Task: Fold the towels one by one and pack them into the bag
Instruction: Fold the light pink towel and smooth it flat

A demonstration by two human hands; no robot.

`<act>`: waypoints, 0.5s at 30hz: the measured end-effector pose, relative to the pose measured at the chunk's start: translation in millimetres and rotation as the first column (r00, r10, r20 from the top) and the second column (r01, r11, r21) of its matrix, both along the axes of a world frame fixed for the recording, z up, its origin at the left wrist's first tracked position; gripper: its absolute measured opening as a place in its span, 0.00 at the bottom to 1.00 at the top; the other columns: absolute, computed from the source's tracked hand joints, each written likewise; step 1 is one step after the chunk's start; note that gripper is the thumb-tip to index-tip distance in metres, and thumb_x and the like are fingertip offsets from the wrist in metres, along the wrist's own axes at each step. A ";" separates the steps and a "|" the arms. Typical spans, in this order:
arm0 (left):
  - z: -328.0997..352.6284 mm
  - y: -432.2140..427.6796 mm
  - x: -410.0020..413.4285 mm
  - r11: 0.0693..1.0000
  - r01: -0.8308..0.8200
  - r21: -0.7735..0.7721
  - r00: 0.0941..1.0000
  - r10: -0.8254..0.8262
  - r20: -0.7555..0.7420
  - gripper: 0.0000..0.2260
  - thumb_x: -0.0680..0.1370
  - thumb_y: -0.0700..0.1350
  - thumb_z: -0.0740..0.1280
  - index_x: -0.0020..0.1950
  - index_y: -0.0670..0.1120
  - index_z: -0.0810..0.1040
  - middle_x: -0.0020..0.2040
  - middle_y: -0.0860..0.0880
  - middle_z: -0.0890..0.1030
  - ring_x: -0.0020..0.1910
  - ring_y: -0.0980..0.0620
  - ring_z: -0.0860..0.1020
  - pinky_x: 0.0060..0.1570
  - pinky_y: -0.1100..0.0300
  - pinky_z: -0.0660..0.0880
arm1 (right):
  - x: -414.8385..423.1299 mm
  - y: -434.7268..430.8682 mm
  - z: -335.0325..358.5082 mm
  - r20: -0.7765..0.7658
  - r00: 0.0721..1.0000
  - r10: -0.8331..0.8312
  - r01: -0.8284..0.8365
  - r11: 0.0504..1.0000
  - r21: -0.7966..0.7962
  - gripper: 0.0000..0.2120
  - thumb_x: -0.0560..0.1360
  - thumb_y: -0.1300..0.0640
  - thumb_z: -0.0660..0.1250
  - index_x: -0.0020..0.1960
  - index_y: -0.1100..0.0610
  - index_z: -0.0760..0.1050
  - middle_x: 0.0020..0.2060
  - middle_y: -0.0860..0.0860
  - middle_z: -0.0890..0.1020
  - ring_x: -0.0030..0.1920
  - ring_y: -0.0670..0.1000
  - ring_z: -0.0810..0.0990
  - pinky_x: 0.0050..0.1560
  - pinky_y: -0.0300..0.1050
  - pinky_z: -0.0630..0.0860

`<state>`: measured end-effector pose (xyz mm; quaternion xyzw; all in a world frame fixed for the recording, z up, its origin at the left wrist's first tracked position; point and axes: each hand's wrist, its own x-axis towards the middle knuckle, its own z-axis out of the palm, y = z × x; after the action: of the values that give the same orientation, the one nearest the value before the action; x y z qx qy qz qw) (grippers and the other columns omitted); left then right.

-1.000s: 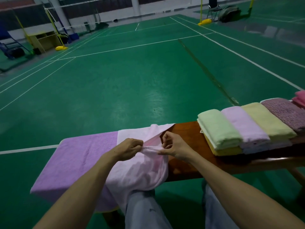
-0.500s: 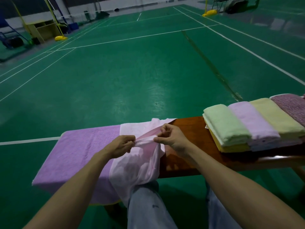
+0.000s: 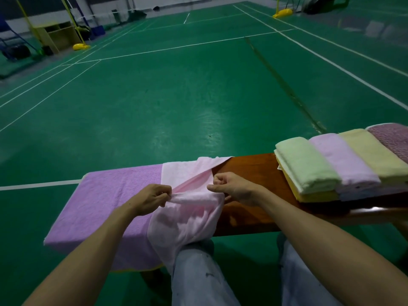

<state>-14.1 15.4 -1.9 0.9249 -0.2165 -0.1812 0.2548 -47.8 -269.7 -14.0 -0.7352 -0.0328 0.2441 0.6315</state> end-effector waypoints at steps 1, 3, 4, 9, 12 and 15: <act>-0.3 2.3 -0.7 1.000 -0.003 -0.002 1.000 0.003 -0.002 0.09 0.74 0.47 0.58 0.35 0.50 0.74 0.35 0.48 0.80 0.37 0.47 0.78 0.42 0.53 0.75 | 2.0 0.0 -0.9 0.016 1.000 0.006 -0.006 1.000 -0.027 0.17 0.78 0.56 0.68 0.36 0.52 0.62 0.31 0.47 0.70 0.33 0.46 0.70 0.33 0.40 0.73; -0.5 4.2 -2.5 1.000 -0.009 -0.013 1.000 0.009 -0.005 0.09 0.73 0.48 0.58 0.35 0.50 0.74 0.35 0.47 0.80 0.35 0.51 0.78 0.42 0.54 0.74 | 6.2 0.1 -1.9 0.057 0.998 0.003 0.001 0.997 -0.073 0.17 0.78 0.54 0.69 0.36 0.51 0.63 0.32 0.48 0.70 0.34 0.48 0.69 0.34 0.40 0.70; -0.2 5.0 -3.0 1.000 -0.011 -0.019 1.000 0.011 -0.002 0.09 0.72 0.48 0.57 0.35 0.50 0.74 0.35 0.48 0.80 0.34 0.55 0.77 0.41 0.55 0.74 | 8.0 0.6 -1.5 0.079 0.997 0.006 0.002 0.996 -0.092 0.17 0.78 0.53 0.69 0.36 0.52 0.64 0.33 0.49 0.70 0.36 0.50 0.69 0.34 0.39 0.69; -3.2 11.9 -4.6 0.999 -0.029 -0.041 0.999 0.030 0.017 0.10 0.72 0.47 0.56 0.34 0.48 0.74 0.33 0.50 0.79 0.32 0.59 0.76 0.42 0.56 0.74 | 15.1 3.2 5.5 0.173 0.983 0.062 -0.023 0.976 -0.214 0.15 0.80 0.48 0.66 0.38 0.53 0.67 0.34 0.47 0.71 0.33 0.45 0.67 0.32 0.38 0.66; -3.2 16.1 -5.5 0.998 -0.037 -0.049 0.999 0.039 0.023 0.10 0.72 0.46 0.56 0.34 0.48 0.73 0.33 0.50 0.79 0.33 0.59 0.76 0.42 0.57 0.74 | 19.7 -0.6 3.0 0.131 0.991 -0.008 0.031 0.984 -0.175 0.15 0.81 0.47 0.63 0.40 0.54 0.69 0.35 0.49 0.71 0.35 0.46 0.68 0.33 0.40 0.67; -3.5 24.1 -4.5 0.998 -0.046 -0.043 0.999 0.047 0.021 0.10 0.72 0.46 0.56 0.33 0.47 0.73 0.33 0.49 0.79 0.33 0.59 0.76 0.41 0.58 0.74 | 24.8 -6.8 -3.4 0.147 0.989 0.008 0.027 0.972 -0.235 0.15 0.81 0.45 0.61 0.40 0.53 0.69 0.36 0.50 0.71 0.35 0.49 0.68 0.33 0.42 0.66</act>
<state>-18.6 39.5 -5.4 0.9260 -0.2017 -0.1603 0.2759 -23.1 -276.5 -17.4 -0.8212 -0.0464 0.1881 0.5367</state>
